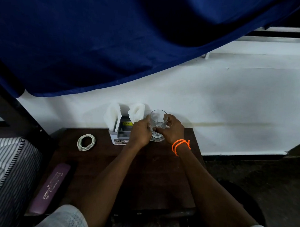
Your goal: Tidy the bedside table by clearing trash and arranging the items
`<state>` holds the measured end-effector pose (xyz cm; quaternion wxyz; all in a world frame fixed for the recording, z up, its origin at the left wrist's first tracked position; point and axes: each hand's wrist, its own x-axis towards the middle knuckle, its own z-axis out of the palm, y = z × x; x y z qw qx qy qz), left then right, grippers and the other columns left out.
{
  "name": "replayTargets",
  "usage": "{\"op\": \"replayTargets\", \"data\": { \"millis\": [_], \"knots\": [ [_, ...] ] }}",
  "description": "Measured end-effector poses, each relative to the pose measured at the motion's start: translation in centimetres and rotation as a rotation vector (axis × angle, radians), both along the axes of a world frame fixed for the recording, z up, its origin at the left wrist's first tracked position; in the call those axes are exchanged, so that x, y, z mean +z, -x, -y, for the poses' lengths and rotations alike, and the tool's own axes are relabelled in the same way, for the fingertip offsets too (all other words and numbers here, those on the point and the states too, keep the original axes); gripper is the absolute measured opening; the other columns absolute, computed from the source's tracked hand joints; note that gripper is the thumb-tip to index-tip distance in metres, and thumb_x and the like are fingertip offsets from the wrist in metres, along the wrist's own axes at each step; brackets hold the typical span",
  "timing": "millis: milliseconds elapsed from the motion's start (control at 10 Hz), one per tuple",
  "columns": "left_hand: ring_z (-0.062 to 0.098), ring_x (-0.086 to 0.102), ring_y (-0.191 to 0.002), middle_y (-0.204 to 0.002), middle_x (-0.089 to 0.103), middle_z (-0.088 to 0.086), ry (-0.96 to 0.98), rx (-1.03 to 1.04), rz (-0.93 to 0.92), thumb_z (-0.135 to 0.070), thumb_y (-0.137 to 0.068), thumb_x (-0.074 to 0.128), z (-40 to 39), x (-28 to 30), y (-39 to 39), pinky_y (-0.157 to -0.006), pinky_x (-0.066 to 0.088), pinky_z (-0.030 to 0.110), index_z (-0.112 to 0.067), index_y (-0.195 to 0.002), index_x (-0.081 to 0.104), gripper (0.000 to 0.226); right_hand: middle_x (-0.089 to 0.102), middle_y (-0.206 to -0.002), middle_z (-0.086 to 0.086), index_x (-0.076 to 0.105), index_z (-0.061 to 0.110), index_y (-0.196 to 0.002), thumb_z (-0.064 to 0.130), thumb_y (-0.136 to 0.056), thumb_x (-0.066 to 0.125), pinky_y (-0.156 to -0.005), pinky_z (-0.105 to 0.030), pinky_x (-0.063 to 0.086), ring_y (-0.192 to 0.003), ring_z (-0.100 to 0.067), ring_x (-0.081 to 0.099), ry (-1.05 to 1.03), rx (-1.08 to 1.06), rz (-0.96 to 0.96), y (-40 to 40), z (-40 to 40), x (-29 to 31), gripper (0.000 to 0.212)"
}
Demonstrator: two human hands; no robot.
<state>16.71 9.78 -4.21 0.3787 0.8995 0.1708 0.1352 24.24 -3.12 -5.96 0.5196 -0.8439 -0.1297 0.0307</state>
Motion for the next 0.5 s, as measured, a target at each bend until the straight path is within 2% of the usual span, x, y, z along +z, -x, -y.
{"op": "replayTargets", "data": {
  "millis": [100, 200, 300, 400, 500],
  "knots": [
    [0.035, 0.069, -0.101, -0.113, 0.075, 0.018, 0.078, 0.02, 0.045, 0.006, -0.093, 0.051, 0.2, 0.5, 0.3, -0.08, 0.051, 0.034, -0.008, -0.134, 0.065, 0.046, 0.069, -0.109, 0.003, 0.064, 0.018, -0.115, 0.025, -0.057, 0.096, -0.089, -0.03, 0.055, -0.106, -0.017, 0.067, -0.025, -0.006, -0.017, 0.1, 0.0, 0.3, 0.067],
    [0.029, 0.067, -0.117, -0.125, 0.072, 0.016, 0.198, 0.067, 0.107, 0.011, -0.089, 0.053, 0.4, 1.5, 1.2, -0.095, 0.049, 0.027, -0.003, -0.131, 0.066, 0.047, 0.066, -0.124, -0.001, 0.058, 0.015, -0.13, 0.026, -0.056, 0.098, -0.096, -0.031, 0.052, -0.114, -0.018, 0.064, -0.054, -0.023, -0.037, 0.5, 0.2, 1.3, 0.085],
    [0.027, 0.062, -0.127, -0.136, 0.066, 0.015, 0.158, 0.093, 0.168, 0.005, -0.092, 0.055, 0.2, 1.8, 1.8, -0.103, 0.041, 0.021, -0.003, -0.137, 0.062, 0.046, 0.057, -0.143, -0.004, 0.051, 0.012, -0.142, 0.033, -0.06, 0.096, -0.108, -0.035, 0.045, -0.129, -0.018, 0.055, -0.058, -0.057, 0.006, 1.2, 0.5, 1.9, 0.096],
    [0.026, 0.062, -0.126, -0.136, 0.066, 0.013, 0.105, 0.075, 0.211, 0.002, -0.094, 0.058, 0.3, 3.0, 3.1, -0.101, 0.04, 0.02, -0.005, -0.138, 0.061, 0.045, 0.048, -0.153, -0.005, 0.046, 0.013, -0.147, 0.04, -0.071, 0.089, -0.116, -0.036, 0.037, -0.141, -0.019, 0.044, 0.001, -0.081, 0.11, 2.6, 1.1, 3.7, 0.091],
    [0.027, 0.051, -0.139, -0.147, 0.057, 0.013, -0.052, 0.048, 0.285, -0.003, -0.096, 0.059, 0.4, 3.6, 4.2, -0.112, 0.034, 0.024, -0.006, -0.145, 0.054, 0.049, 0.042, -0.157, -0.009, 0.043, 0.01, -0.149, 0.043, -0.082, 0.079, -0.119, -0.033, 0.031, -0.146, -0.023, 0.037, 0.092, -0.053, 0.281, 4.2, 1.5, 5.3, 0.083]
  ]
}}
